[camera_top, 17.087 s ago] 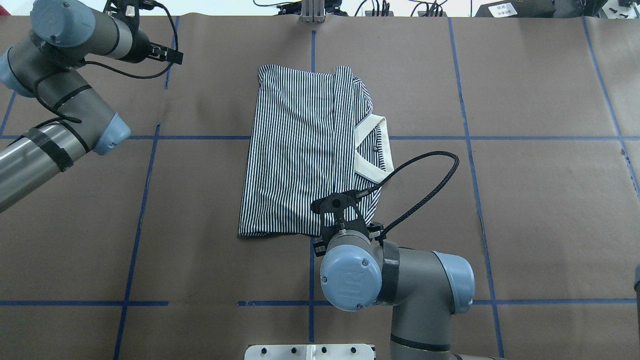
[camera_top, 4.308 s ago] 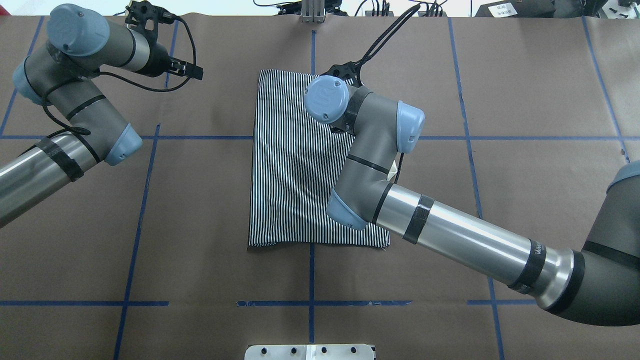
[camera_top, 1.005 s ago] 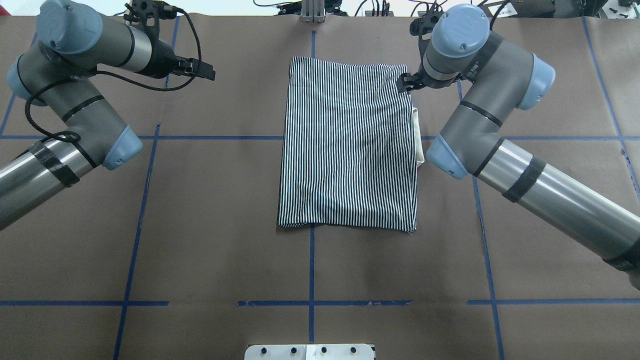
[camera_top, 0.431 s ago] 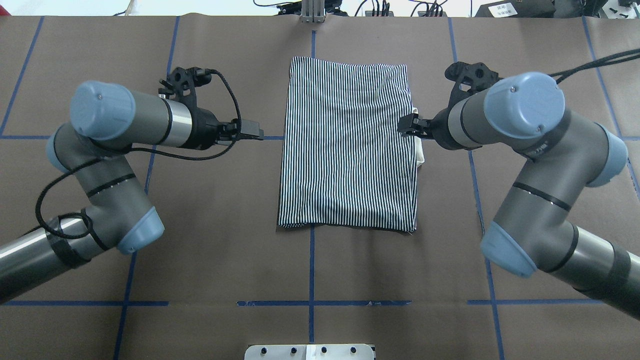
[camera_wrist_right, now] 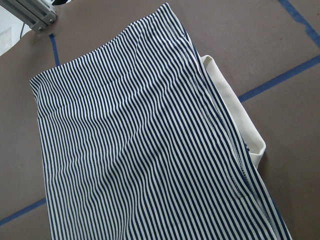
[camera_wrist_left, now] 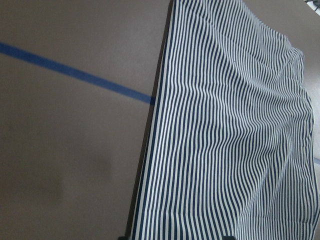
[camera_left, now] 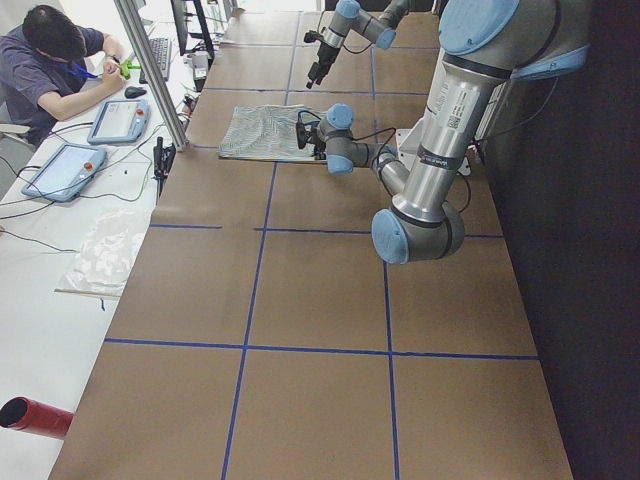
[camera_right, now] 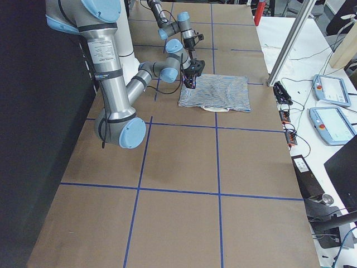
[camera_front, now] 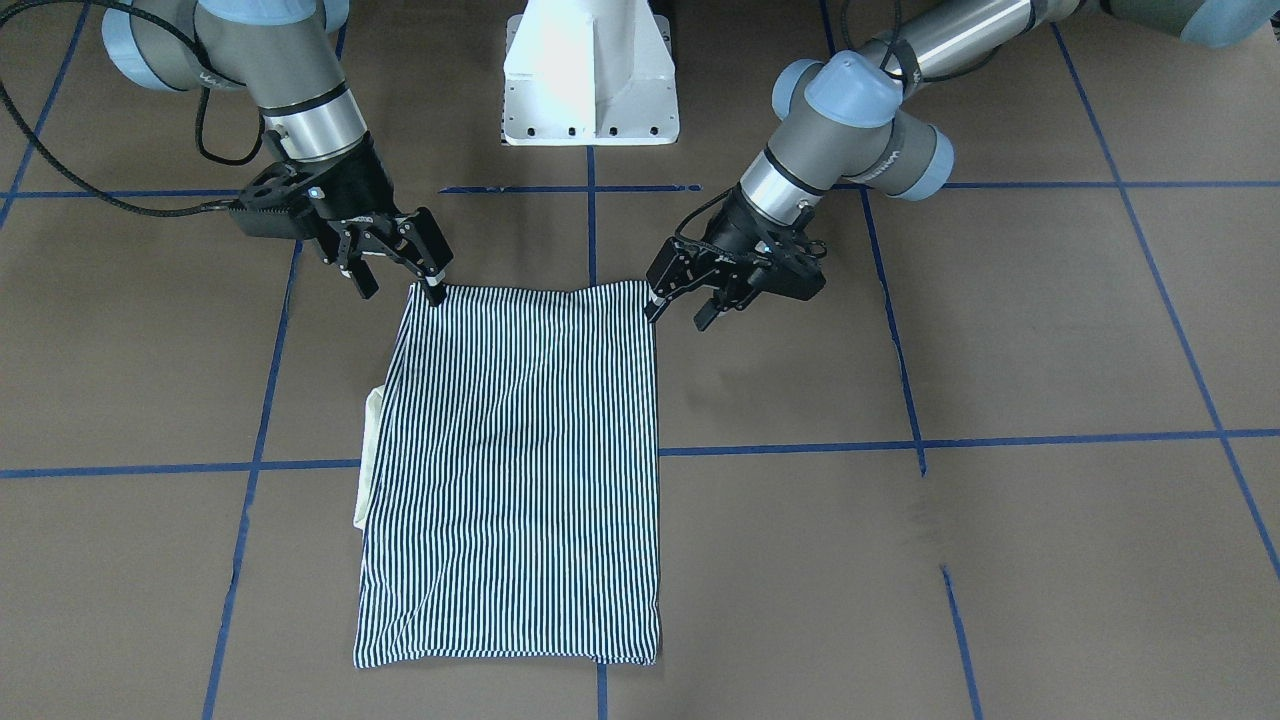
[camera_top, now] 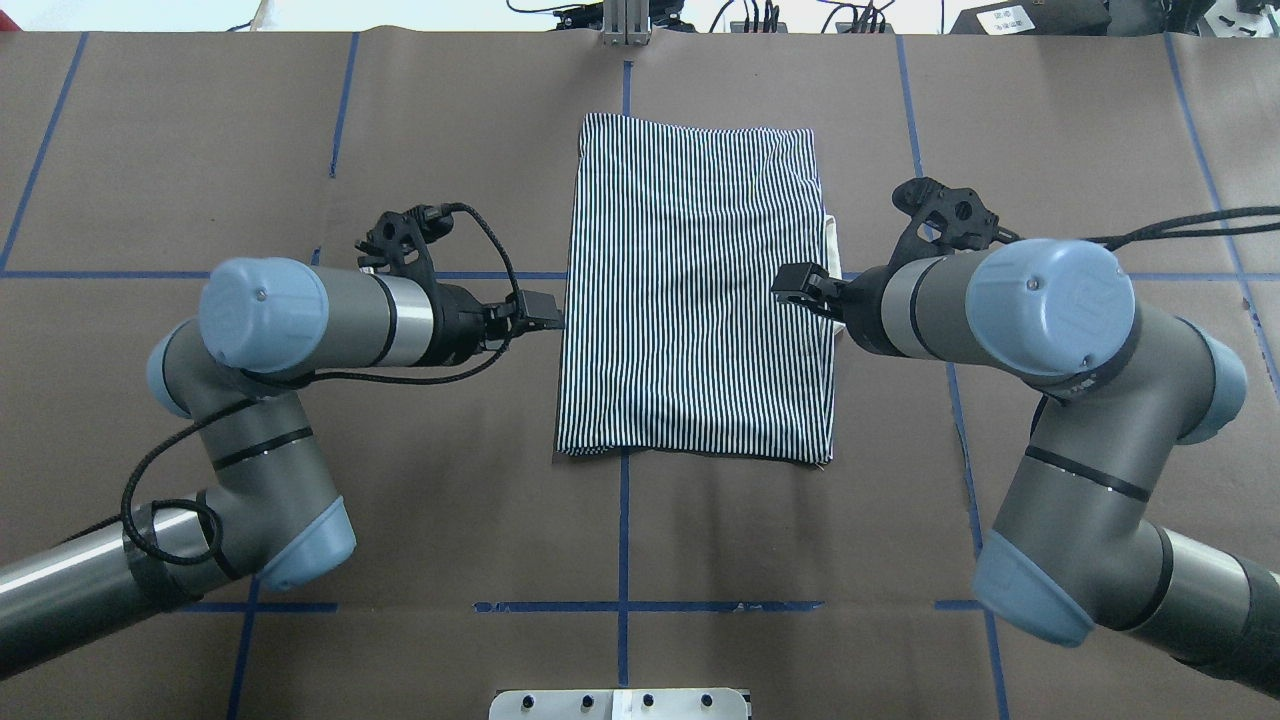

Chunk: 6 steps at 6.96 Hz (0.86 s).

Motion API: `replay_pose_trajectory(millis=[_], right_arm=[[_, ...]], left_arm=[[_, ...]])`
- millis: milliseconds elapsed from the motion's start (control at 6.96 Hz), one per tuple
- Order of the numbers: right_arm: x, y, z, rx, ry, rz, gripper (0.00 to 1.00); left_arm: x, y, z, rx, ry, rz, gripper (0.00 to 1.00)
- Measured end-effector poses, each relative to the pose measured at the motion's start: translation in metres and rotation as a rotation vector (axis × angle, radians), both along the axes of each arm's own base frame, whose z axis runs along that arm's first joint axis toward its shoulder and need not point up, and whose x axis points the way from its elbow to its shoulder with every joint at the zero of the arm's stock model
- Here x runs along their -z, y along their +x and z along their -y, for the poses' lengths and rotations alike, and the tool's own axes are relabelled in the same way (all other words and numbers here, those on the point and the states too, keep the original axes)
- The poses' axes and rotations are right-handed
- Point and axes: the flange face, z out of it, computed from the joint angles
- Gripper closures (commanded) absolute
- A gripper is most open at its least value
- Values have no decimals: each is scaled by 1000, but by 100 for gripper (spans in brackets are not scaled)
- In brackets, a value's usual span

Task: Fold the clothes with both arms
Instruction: 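Lower both grippers to the shirt edges nearest the robot, then grasp the near corners of the striped shirt with both grippers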

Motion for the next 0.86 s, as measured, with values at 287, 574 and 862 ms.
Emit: replay_pose_trajectory(millis=[287, 574, 862], right_arm=[[0, -2, -3, -24, -2, 13, 0], [-3, -2, -4, -29, -3, 9, 0], [-8, -2, -5, -29, -8, 1, 0]], left_arm=[[-3, 20, -24, 19, -45, -7, 44], [-15, 27, -33, 14, -56, 13, 44], [-22, 31, -39, 4, -60, 25, 44]])
